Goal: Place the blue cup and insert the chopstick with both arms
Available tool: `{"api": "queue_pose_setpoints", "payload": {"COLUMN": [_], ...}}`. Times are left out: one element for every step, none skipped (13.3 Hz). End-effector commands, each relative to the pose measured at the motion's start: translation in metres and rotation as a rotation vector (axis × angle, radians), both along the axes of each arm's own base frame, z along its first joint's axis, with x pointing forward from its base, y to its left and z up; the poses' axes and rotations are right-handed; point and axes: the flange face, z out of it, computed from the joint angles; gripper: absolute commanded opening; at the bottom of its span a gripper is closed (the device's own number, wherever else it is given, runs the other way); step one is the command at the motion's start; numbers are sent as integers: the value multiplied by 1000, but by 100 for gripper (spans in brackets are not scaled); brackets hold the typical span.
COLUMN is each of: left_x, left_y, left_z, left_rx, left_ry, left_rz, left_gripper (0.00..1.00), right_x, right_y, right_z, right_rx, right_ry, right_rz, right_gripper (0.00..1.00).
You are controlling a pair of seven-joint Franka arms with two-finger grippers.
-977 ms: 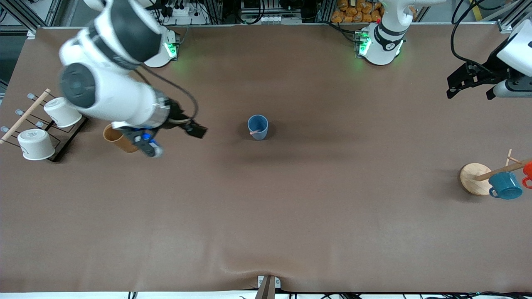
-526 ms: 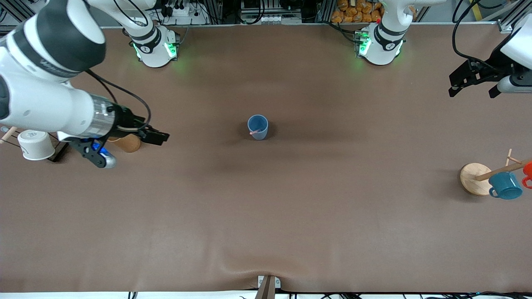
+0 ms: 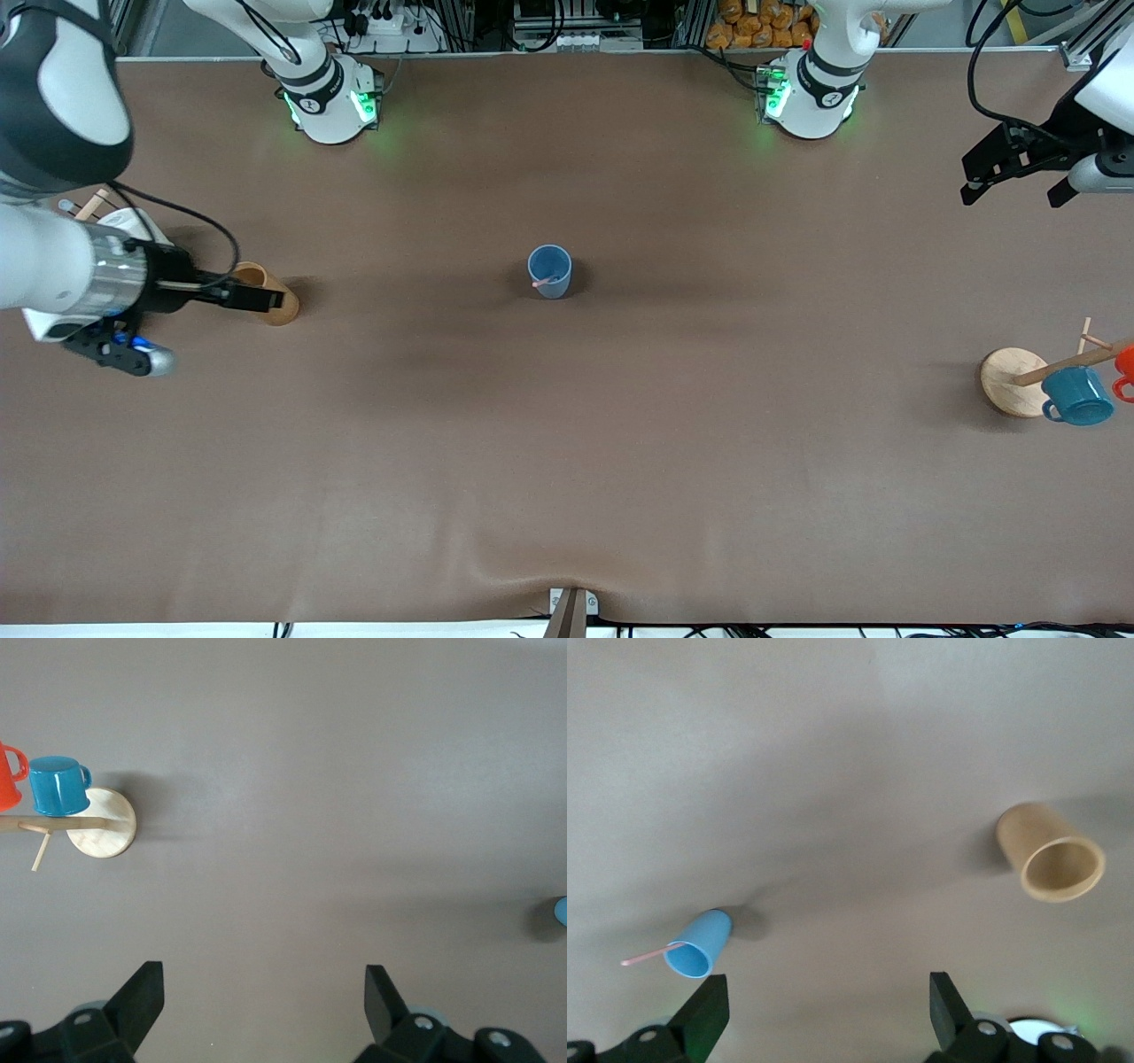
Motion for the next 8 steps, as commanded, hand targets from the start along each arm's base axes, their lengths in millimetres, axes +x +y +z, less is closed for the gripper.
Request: {"api": "queue_pose_setpoints", "payload": {"left_x": [-4,-3,-1,-1,-1,-1,-1,-1], "left_y": [-11,-19,-21,-23,-25,-27,-28,-29], "left_z": [7,2,0,-1,-2,-2,-2,-2], "left_rx": [19,20,21,21,21,20,19,19], "left_ry": [-14,-5,-1,1,2,3,3,3], "left_rz": [-12,-21,-24,-22,-27,-30,-32,-33], "left_gripper": [100,100,100,100,100,100,100,100], "right_x": [-4,-5,-5,-10,-19,-26,-32,-37], "right_y": [-27,-30,-32,-35,-40,-44,-53,-65], "right_z": [15,21,24,37,58,68,77,79], "right_rx": [-72,-129,-161,-174,-189,-185,-179,-178], "right_ry": [-60,-80,-91,-114,-150,-165,-177,-175], "right_rz": [134,179,194,196,228,283,311,300], "right_gripper": [100,100,100,100,100,100,100,100]}}
